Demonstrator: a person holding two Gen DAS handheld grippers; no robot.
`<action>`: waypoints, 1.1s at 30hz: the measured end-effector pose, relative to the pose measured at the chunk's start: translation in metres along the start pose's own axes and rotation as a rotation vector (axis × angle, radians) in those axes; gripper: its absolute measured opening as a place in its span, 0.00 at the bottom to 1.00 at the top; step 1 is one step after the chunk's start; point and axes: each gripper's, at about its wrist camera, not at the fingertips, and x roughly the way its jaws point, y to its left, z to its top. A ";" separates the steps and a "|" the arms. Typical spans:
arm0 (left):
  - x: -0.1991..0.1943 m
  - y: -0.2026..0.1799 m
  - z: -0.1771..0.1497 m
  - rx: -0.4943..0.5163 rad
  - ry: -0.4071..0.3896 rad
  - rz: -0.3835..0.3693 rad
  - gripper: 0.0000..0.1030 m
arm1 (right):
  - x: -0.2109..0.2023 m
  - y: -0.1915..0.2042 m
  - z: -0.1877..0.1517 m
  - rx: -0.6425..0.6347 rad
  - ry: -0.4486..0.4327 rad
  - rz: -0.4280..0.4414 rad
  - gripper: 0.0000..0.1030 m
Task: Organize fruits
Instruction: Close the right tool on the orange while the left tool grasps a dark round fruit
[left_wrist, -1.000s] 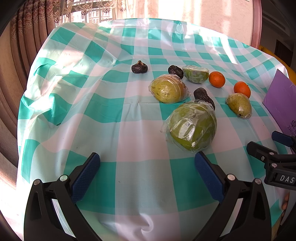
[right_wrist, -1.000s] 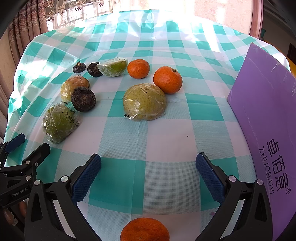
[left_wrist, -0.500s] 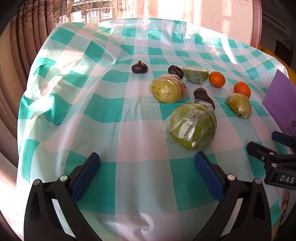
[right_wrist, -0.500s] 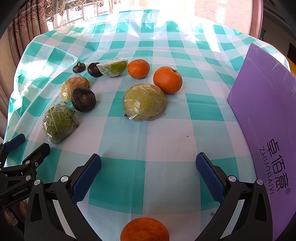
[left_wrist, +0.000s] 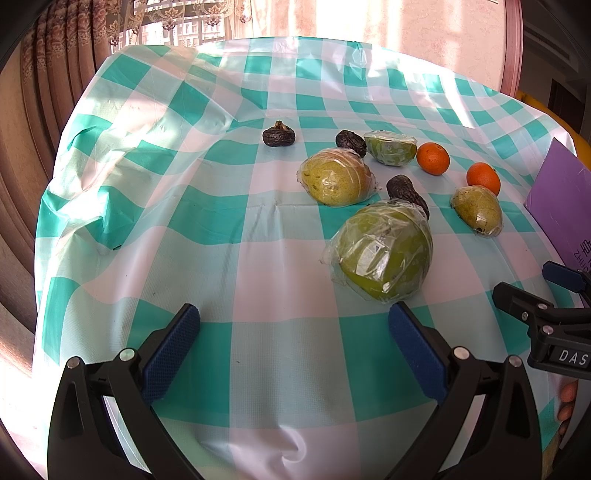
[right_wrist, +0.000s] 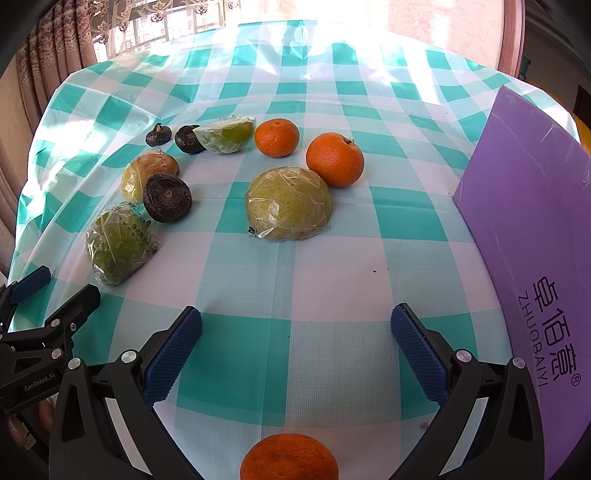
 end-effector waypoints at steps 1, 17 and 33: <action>0.000 0.000 0.000 0.000 0.000 0.000 0.99 | 0.000 0.000 0.000 0.000 0.000 0.000 0.96; -0.005 0.001 -0.002 -0.001 -0.002 -0.003 0.99 | -0.017 -0.031 -0.005 0.115 0.032 0.118 0.96; -0.026 0.001 0.014 -0.015 -0.040 -0.095 0.98 | -0.038 -0.028 0.009 0.066 -0.017 0.163 0.96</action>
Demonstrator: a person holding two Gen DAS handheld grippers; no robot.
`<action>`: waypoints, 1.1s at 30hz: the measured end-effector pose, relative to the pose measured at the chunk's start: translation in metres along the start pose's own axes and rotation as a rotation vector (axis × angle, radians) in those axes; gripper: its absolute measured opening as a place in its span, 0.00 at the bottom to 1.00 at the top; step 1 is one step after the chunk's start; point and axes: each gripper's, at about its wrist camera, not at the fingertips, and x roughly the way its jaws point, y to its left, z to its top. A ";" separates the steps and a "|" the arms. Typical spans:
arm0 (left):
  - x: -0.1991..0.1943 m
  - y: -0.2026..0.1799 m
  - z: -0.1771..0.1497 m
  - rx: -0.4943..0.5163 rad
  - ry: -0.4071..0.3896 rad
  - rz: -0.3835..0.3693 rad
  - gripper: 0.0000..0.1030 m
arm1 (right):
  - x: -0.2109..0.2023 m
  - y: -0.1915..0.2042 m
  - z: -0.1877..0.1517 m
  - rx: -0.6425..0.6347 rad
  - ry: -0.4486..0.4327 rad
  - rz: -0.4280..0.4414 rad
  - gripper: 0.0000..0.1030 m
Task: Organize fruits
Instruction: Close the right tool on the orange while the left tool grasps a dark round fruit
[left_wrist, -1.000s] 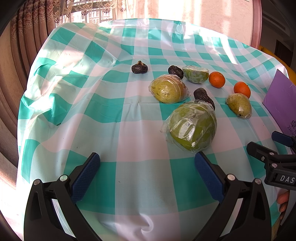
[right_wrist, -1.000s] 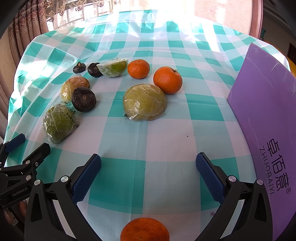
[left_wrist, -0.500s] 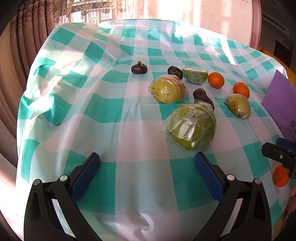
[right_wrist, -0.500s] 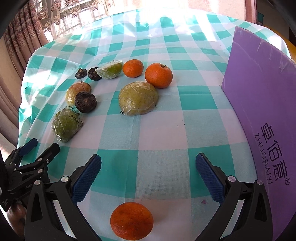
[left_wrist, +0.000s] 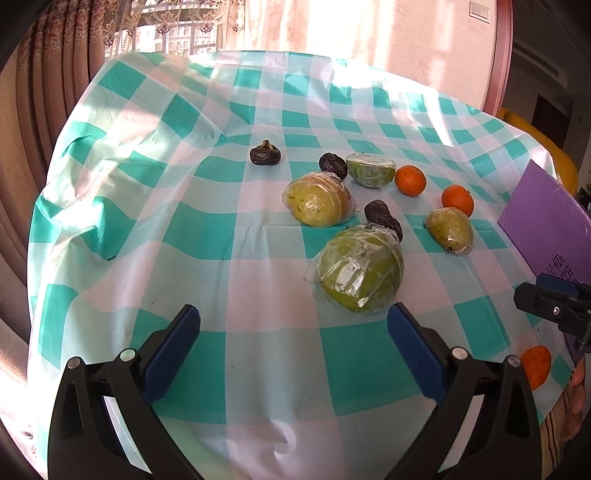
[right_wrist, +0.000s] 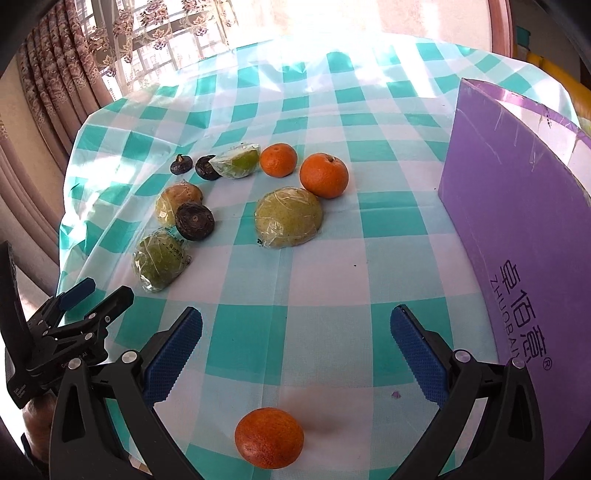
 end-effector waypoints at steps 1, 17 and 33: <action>-0.002 -0.002 0.002 0.010 -0.003 -0.007 0.98 | 0.000 0.001 0.004 -0.002 -0.002 0.004 0.96; 0.020 -0.028 0.061 0.010 -0.001 -0.201 0.78 | -0.012 0.008 -0.011 -0.050 0.034 0.026 0.96; 0.076 -0.060 0.073 0.206 0.166 -0.139 0.31 | -0.030 0.023 -0.057 -0.220 0.056 0.006 0.74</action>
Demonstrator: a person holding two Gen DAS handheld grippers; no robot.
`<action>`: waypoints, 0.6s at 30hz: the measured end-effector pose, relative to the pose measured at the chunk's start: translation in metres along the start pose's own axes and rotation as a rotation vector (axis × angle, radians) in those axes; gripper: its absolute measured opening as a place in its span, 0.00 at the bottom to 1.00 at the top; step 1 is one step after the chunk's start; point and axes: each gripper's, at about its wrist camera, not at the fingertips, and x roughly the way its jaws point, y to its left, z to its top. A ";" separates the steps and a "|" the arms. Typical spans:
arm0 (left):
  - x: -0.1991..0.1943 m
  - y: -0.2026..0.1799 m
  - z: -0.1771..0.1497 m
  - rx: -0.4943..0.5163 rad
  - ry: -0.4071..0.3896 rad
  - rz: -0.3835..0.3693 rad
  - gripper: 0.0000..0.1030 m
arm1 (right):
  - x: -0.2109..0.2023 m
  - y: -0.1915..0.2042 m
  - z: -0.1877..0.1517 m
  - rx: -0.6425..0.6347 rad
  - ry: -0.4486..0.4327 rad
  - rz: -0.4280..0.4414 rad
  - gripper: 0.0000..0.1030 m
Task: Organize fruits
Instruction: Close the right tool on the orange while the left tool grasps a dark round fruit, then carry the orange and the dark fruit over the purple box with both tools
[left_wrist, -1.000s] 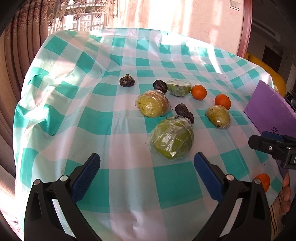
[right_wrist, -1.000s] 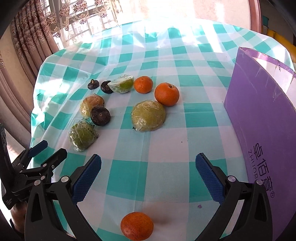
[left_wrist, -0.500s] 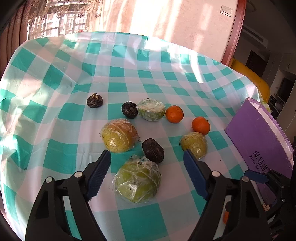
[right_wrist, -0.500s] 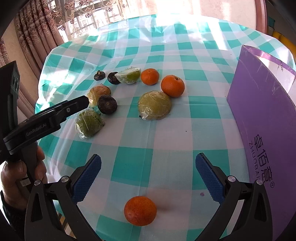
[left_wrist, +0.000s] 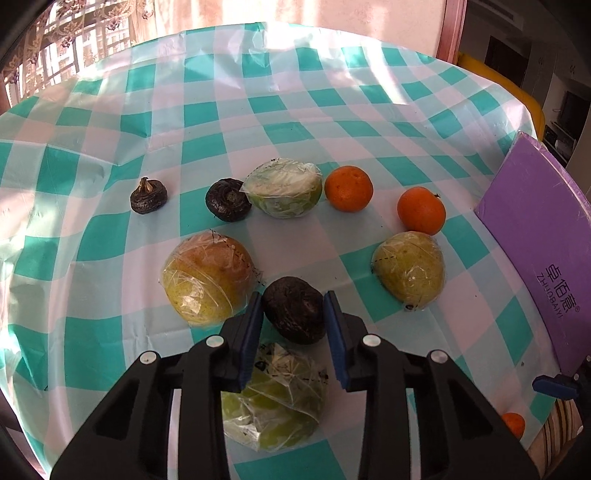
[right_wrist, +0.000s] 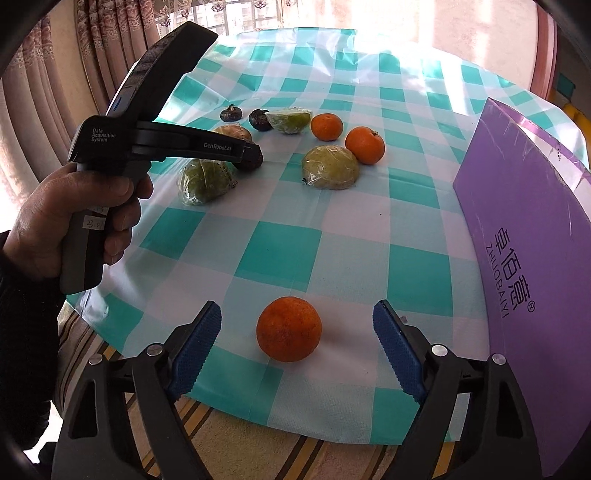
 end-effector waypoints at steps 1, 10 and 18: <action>-0.001 -0.002 0.001 0.008 -0.009 0.007 0.25 | 0.001 0.000 -0.001 -0.004 0.006 0.004 0.72; -0.019 -0.001 0.005 -0.022 -0.063 -0.011 0.20 | 0.009 -0.005 -0.009 0.032 0.034 0.073 0.37; -0.043 -0.001 0.004 -0.040 -0.111 -0.025 0.20 | -0.005 -0.006 -0.004 0.028 -0.026 0.091 0.35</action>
